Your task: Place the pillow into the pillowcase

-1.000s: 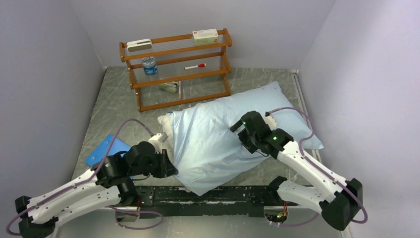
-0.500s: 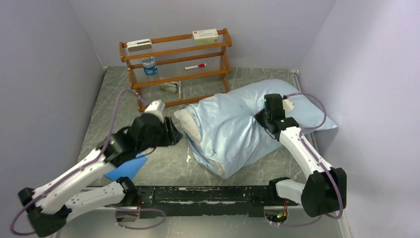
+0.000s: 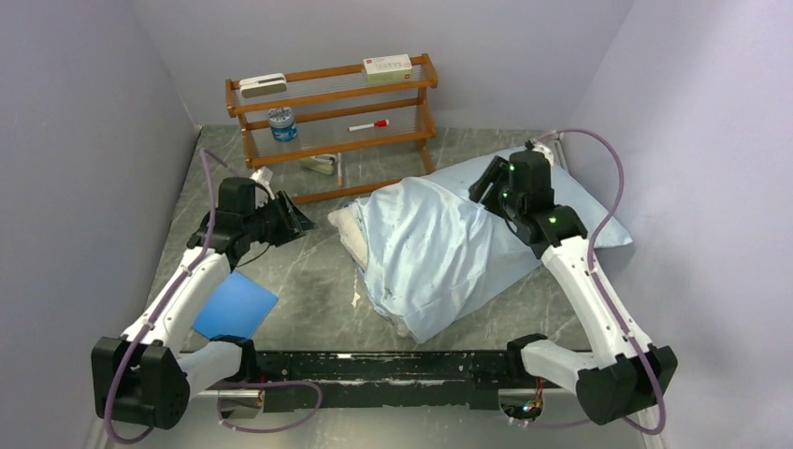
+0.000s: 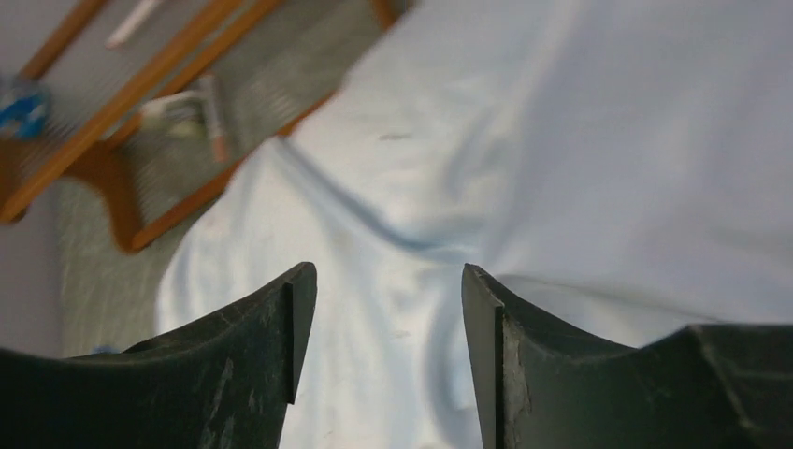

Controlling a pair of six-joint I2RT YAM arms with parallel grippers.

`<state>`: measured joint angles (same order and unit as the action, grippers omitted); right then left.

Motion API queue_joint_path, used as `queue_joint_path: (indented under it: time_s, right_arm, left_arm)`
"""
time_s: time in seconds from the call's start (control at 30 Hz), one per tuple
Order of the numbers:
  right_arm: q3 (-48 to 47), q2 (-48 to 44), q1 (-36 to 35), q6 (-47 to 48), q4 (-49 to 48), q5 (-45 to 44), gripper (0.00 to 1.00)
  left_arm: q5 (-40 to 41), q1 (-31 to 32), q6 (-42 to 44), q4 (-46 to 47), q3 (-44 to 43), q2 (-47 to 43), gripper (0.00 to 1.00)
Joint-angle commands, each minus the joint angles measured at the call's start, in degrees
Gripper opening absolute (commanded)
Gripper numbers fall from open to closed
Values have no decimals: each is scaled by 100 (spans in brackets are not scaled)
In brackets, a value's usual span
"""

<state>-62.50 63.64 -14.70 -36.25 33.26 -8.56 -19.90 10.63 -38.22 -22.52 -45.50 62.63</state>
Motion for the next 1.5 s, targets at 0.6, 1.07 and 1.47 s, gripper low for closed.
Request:
queue_joint_path:
  time_s: [0.6,1.07,1.47]
  right_arm:
    - [-1978,2521,-4733,1839,-1266,-923,50]
    - [-3676,4704,-5001,3430,-240,-2772,46]
    - [-3278,4975,-4960,3970,-468,-3900,47]
  left_arm:
    - [-1639,-844,350,1078,1191,-646,49]
    - [-1948,-845,-473,1708,1745,-558,48]
    - [-2023,-844,-417,1618,1839,-720,49]
